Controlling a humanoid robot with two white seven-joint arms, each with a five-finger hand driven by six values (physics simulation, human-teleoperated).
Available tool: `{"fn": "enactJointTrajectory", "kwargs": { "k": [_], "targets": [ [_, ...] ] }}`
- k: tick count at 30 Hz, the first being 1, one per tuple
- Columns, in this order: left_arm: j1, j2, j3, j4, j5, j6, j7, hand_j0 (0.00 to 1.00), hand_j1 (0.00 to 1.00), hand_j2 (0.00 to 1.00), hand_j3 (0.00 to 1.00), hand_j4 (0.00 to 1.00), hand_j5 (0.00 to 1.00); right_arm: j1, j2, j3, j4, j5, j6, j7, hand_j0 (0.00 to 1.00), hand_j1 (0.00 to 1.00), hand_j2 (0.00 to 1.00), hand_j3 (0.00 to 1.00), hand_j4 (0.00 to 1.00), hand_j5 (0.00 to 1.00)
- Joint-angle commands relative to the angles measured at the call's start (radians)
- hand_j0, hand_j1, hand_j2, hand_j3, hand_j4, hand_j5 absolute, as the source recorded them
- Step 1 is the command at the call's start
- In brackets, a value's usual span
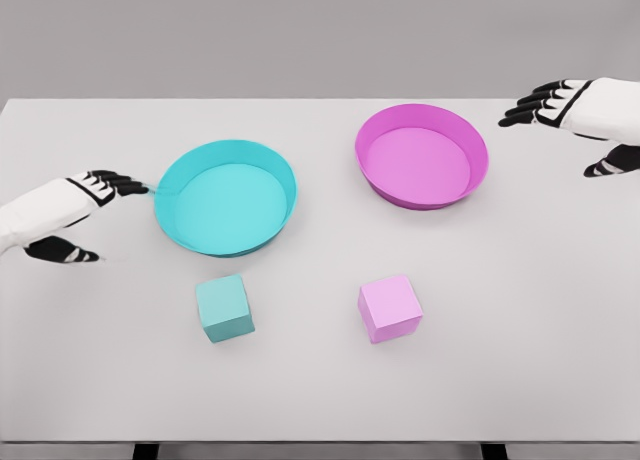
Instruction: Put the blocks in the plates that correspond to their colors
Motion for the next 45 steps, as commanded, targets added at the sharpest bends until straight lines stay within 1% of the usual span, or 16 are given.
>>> {"fn": "enactJointTrajectory", "kwargs": {
  "k": [1,7,9,10,13,14,18,21,22,25,27,30,32,39,42,45],
  "targets": [
    [0.0,0.021,0.02,0.018,0.008,0.001,0.001,1.0,1.0,1.0,1.0,1.0,1.0,0.0,-0.001,-0.002,-0.003,-0.003,0.003,0.0,1.0,1.0,1.0,1.0,1.0,1.0],
    [0.002,0.031,0.032,0.0,0.009,0.001,0.001,1.0,1.0,1.0,1.0,1.0,1.0,-0.029,-0.004,-0.005,0.024,-0.019,0.003,0.0,1.0,1.0,1.0,1.0,1.0,1.0],
    [0.0,0.037,0.043,-0.031,0.009,0.001,0.001,1.0,1.0,1.0,1.0,1.0,1.0,-0.077,-0.013,0.002,0.029,-0.013,0.003,0.0,1.0,1.0,1.0,1.0,1.0,1.0],
    [0.0,0.053,0.067,-0.071,0.009,0.001,-0.004,1.0,1.0,1.0,1.0,1.0,1.0,-0.089,-0.011,0.036,0.012,-0.011,0.003,0.0,1.0,1.0,1.0,1.0,1.0,1.0],
    [-0.012,0.084,0.103,-0.148,0.006,0.001,-0.055,1.0,1.0,1.0,1.0,1.0,1.0,-0.277,-0.047,0.251,-0.109,0.023,0.003,0.0,1.0,1.0,1.0,1.0,1.0,1.0],
    [-0.02,0.083,0.112,-0.192,0.006,0.001,-0.096,1.0,1.0,1.0,1.0,1.0,1.0,-0.307,-0.036,0.318,-0.137,0.041,0.003,0.0,1.0,1.0,1.0,1.0,1.0,1.0],
    [-0.044,0.083,0.12,-0.25,0.006,0.001,-0.157,1.0,1.0,1.0,1.0,1.0,1.0,-0.321,-0.016,0.369,-0.163,0.044,0.003,0.0,1.0,1.0,1.0,1.0,1.0,1.0],
    [-0.044,0.107,0.107,-0.303,0.004,0.001,-0.17,1.0,1.0,1.0,1.0,1.0,1.0,-0.436,0.039,0.554,-0.163,0.044,0.003,0.0,1.0,1.0,1.0,1.0,1.0,1.0],
    [-0.04,0.107,0.103,-0.307,0.003,0.001,-0.197,1.0,1.0,1.0,1.0,1.0,1.0,-0.449,0.056,0.587,-0.165,0.046,0.003,0.0,1.0,1.0,1.0,1.0,1.0,1.0],
    [-0.044,0.098,0.075,-0.312,0.009,0.001,-0.377,1.0,1.0,1.0,1.0,1.0,1.0,-0.448,0.107,0.665,-0.165,0.046,0.003,0.0,1.0,1.0,1.0,1.0,1.0,1.0],
    [-0.06,0.092,0.074,-0.312,0.017,0.001,-0.409,1.0,1.0,1.0,1.0,1.0,1.0,-0.449,0.111,0.676,-0.166,0.046,0.003,0.0,1.0,1.0,1.0,1.0,1.0,1.0],
    [-0.156,0.075,-0.057,-0.31,0.072,0.001,-0.409,1.0,1.0,1.0,1.0,1.0,1.0,-0.451,0.137,0.692,-0.168,0.049,0.003,0.0,1.0,1.0,1.0,1.0,1.0,1.0],
    [-0.253,0.072,-0.192,-0.31,0.124,0.001,-0.409,1.0,1.0,1.0,1.0,1.0,1.0,-0.453,0.151,0.692,-0.194,0.049,0.003,0.0,1.0,1.0,1.0,1.0,1.0,1.0],
    [-0.302,0.017,-0.258,-0.312,0.129,0.001,-0.409,1.0,1.0,1.0,1.0,1.0,1.0,-0.468,0.202,0.758,-0.192,0.073,0.003,0.0,1.0,1.0,1.0,1.0,1.0,1.0],
    [-0.373,0.017,-0.363,-0.312,0.123,0.001,-0.409,1.0,1.0,1.0,1.0,1.0,1.0,-0.477,0.222,0.801,-0.192,0.098,0.003,0.0,1.0,1.0,1.0,1.0,1.0,1.0],
    [-0.387,0.011,-0.41,-0.312,0.11,0.001,-0.409,1.0,1.0,1.0,1.0,1.0,1.0,-0.477,0.24,0.818,-0.192,0.101,0.003,0.0,1.0,1.0,1.0,1.0,1.0,1.0]
  ]
}}
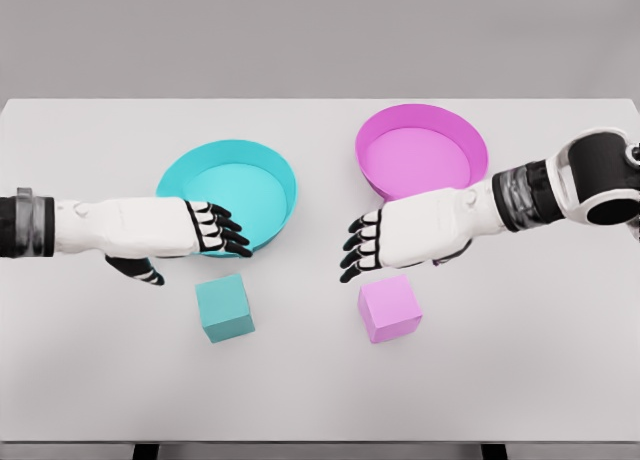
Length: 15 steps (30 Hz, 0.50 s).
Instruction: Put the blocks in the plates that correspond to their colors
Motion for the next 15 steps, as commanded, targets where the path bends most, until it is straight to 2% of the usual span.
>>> {"fn": "enactJointTrajectory", "kwargs": {
  "k": [1,15],
  "targets": [
    [0.0,-0.004,-0.041,0.0,-0.013,0.003,0.0,1.0,1.0,1.0,1.0,1.0,1.0,0.0,0.013,0.023,-0.001,0.007,0.002,0.0,1.0,1.0,1.0,1.0,1.0,1.0],
    [0.0,-0.004,-0.096,0.0,-0.035,0.003,0.0,1.0,1.0,1.0,1.0,1.0,1.0,0.0,0.022,0.088,-0.001,0.029,0.002,0.0,1.0,1.0,1.0,1.0,1.0,1.0]
  ]
}}
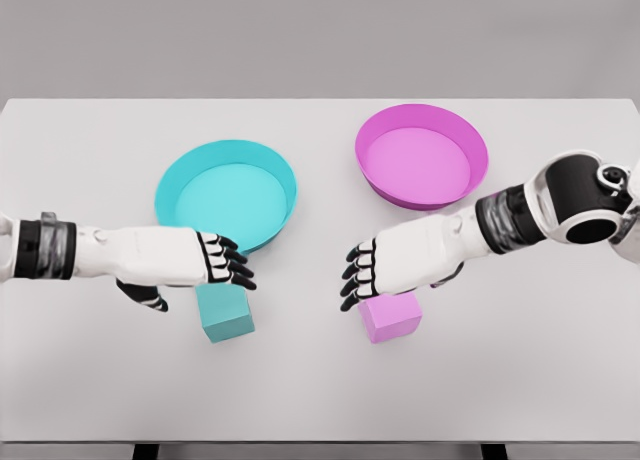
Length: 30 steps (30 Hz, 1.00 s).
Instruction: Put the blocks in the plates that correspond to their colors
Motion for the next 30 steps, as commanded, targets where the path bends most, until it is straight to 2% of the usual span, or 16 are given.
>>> {"fn": "enactJointTrajectory", "kwargs": {
  "k": [1,20,26,30],
  "targets": [
    [0.0,-0.001,-0.008,0.0,0.004,0.002,0.0,1.0,1.0,1.0,1.0,1.0,1.0,0.002,0.0,0.012,0.0,-0.004,0.002,0.0,1.0,1.0,1.0,1.0,1.0,1.0],
    [0.011,-0.053,-0.03,0.001,-0.019,0.002,0.0,1.0,1.0,1.0,1.0,1.0,1.0,0.002,0.011,0.058,0.008,0.001,0.002,0.0,1.0,1.0,1.0,1.0,1.0,1.0],
    [0.011,-0.062,-0.037,0.001,-0.027,0.002,0.0,1.0,1.0,1.0,1.0,1.0,1.0,0.002,0.021,0.056,0.009,0.012,0.002,0.0,0.77,0.77,0.77,0.77,0.77,0.77],
    [0.011,-0.076,-0.037,0.001,-0.037,0.002,0.0,1.0,1.0,1.0,1.0,1.0,1.0,0.0,0.024,0.056,0.011,0.012,0.002,0.0,0.71,0.71,0.71,0.71,0.71,0.71]
  ]
}}
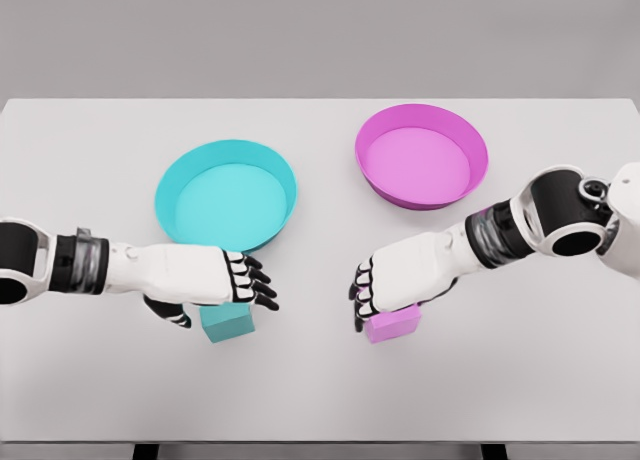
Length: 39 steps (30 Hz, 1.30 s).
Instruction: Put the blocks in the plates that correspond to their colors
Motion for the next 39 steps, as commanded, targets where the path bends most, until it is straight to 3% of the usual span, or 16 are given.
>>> {"fn": "enactJointTrajectory", "kwargs": {
  "k": [1,6,14,23,26,31,33,39],
  "targets": [
    [0.0,-0.006,0.0,0.0,0.001,0.002,0.0,1.0,1.0,1.0,1.0,1.0,1.0,0.0,0.001,-0.001,0.001,0.0,-0.001,0.002,0.71,0.71,0.71,0.71,0.71,0.71],
    [0.0,-0.011,0.0,0.003,0.0,0.002,0.0,1.0,1.0,1.0,1.0,1.0,1.0,-0.003,0.004,-0.019,0.017,-0.003,-0.001,0.002,0.71,0.71,0.71,0.71,0.71,0.71],
    [0.003,-0.011,-0.002,0.008,-0.002,0.002,0.0,0.95,0.95,0.95,0.95,0.95,0.95,-0.003,0.013,-0.136,0.073,-0.015,-0.001,0.002,0.71,0.71,0.71,0.71,0.71,0.71],
    [0.005,-0.01,-0.009,0.008,-0.002,0.002,0.0,0.84,0.84,0.84,0.84,0.84,0.84,-0.035,0.019,-0.276,0.212,-0.095,-0.001,0.002,0.71,0.71,0.71,0.71,0.71,0.71],
    [0.008,-0.01,-0.009,0.006,-0.002,0.002,0.0,0.75,0.75,0.75,0.75,0.75,0.75,-0.037,0.019,-0.345,0.306,-0.095,-0.001,0.002,0.71,0.71,0.71,0.71,0.71,0.71],
    [0.009,-0.01,-0.009,0.006,-0.003,0.002,0.0,0.67,0.67,0.67,0.67,0.67,0.67,-0.058,0.07,-0.354,0.461,-0.084,-0.001,0.002,0.71,0.71,0.71,0.71,0.71,0.71],
    [0.009,-0.01,-0.008,0.006,-0.003,0.002,0.0,0.64,0.64,0.64,0.64,0.64,0.64,-0.071,0.11,-0.354,0.547,-0.055,-0.001,0.002,0.71,0.71,0.71,0.71,0.71,0.71],
    [0.006,-0.008,-0.005,0.002,-0.002,0.002,0.0,0.57,0.57,0.57,0.57,0.57,0.57,-0.066,0.229,-0.346,0.709,0.086,-0.001,0.002,0.71,0.71,0.71,0.71,0.71,0.71]
  ]
}}
